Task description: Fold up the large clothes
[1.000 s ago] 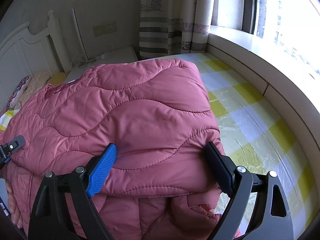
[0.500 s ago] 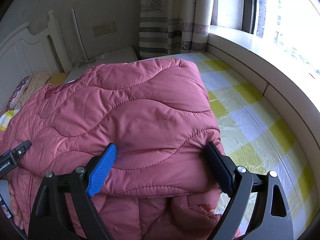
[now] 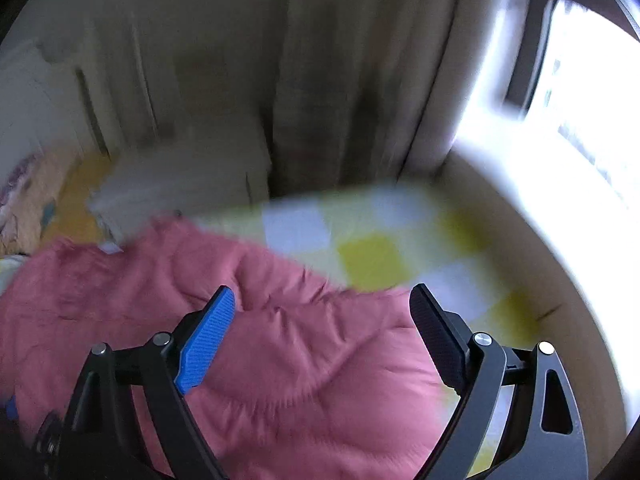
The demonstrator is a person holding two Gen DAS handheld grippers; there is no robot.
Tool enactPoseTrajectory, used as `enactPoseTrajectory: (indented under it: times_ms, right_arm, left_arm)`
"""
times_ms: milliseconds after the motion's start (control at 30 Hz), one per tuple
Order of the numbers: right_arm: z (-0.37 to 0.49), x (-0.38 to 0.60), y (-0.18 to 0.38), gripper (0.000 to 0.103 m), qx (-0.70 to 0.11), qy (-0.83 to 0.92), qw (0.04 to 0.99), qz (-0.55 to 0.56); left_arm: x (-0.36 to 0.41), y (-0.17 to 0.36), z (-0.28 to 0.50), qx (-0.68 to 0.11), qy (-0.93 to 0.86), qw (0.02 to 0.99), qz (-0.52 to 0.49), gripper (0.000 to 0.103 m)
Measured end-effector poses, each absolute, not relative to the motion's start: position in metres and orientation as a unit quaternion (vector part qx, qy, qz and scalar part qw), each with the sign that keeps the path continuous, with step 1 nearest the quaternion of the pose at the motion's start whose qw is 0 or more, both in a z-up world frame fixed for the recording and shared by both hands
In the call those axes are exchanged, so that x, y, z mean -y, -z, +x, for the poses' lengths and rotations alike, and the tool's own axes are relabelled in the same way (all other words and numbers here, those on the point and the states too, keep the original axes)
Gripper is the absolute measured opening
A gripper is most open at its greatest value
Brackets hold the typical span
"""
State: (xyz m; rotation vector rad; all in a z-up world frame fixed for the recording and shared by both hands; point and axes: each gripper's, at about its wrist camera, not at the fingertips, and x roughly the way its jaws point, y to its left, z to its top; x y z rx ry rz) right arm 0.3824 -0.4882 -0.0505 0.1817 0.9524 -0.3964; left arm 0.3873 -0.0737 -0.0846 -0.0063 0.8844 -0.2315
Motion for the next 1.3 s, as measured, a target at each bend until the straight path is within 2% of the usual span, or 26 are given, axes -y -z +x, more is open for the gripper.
enactPoseTrajectory:
  times_ms: [33,67,167,333,367,500,633,733,900,1033,1133,1167,1200,1233,1267,1300]
  right_arm:
    - [0.393,0.495,0.075,0.091,-0.488,0.189,0.846,0.098]
    - [0.392,0.495,0.077,0.092,-0.476,0.193,0.852,0.097]
    - [0.379,0.486,0.058,0.092,-0.468,0.192,0.857,0.094]
    - [0.297,0.439,0.02,0.094,-0.394,0.135,0.903,0.101]
    - [0.282,0.426,0.025,0.097,-0.396,0.125,0.905,0.09]
    - [0.275,0.406,0.072,0.098,-0.451,0.13,0.882,0.044]
    - [0.267,0.408,0.059,0.098,-0.448,0.126,0.883,0.063]
    - [0.246,0.402,0.051,0.098,-0.424,0.123,0.895,0.063]
    - [0.234,0.399,0.061,0.098,-0.425,0.116,0.895,0.066]
    - [0.232,0.405,0.058,0.098,-0.411,0.112,0.901,0.089]
    - [0.223,0.414,0.053,0.098,-0.385,0.106,0.909,0.121]
    - [0.219,0.419,0.051,0.098,-0.375,0.106,0.911,0.134]
    - [0.215,0.426,0.048,0.098,-0.362,0.108,0.913,0.153]
    - [0.211,0.431,0.046,0.098,-0.35,0.11,0.915,0.168]
    - [0.206,0.439,0.044,0.098,-0.331,0.115,0.916,0.193]
    - [0.201,0.446,0.042,0.098,-0.317,0.121,0.916,0.212]
  left_arm:
    - [0.074,0.085,0.387,-0.427,0.112,0.897,-0.002,0.101]
    - [0.074,0.085,0.388,-0.427,0.115,0.897,-0.004,0.101]
    - [0.073,0.085,0.388,-0.429,0.115,0.896,-0.003,0.101]
    - [0.071,0.084,0.388,-0.429,0.118,0.896,-0.008,0.101]
    - [0.069,0.083,0.387,-0.428,0.121,0.895,-0.012,0.101]
    - [0.045,0.073,0.381,-0.41,0.151,0.896,-0.081,0.101]
    - [-0.031,0.047,0.354,-0.379,0.106,0.901,-0.184,0.1]
    - [-0.125,0.032,0.305,-0.337,0.038,0.902,-0.266,0.101]
    - [-0.271,0.044,0.231,-0.283,-0.107,0.884,-0.358,0.1]
    - [-0.348,0.062,0.227,-0.272,-0.124,0.857,-0.421,0.1]
    - [-0.372,0.057,0.253,-0.276,-0.136,0.857,-0.414,0.1]
    - [-0.373,0.056,0.261,-0.279,-0.144,0.857,-0.408,0.096]
    - [-0.373,0.053,0.269,-0.279,-0.147,0.857,-0.407,0.054]
    - [-0.371,0.052,0.275,-0.286,-0.143,0.854,-0.41,0.023]
    - [-0.364,0.047,0.283,-0.299,-0.147,0.847,-0.414,0.009]
    - [-0.351,0.034,0.282,-0.278,-0.155,0.855,-0.41,0.008]
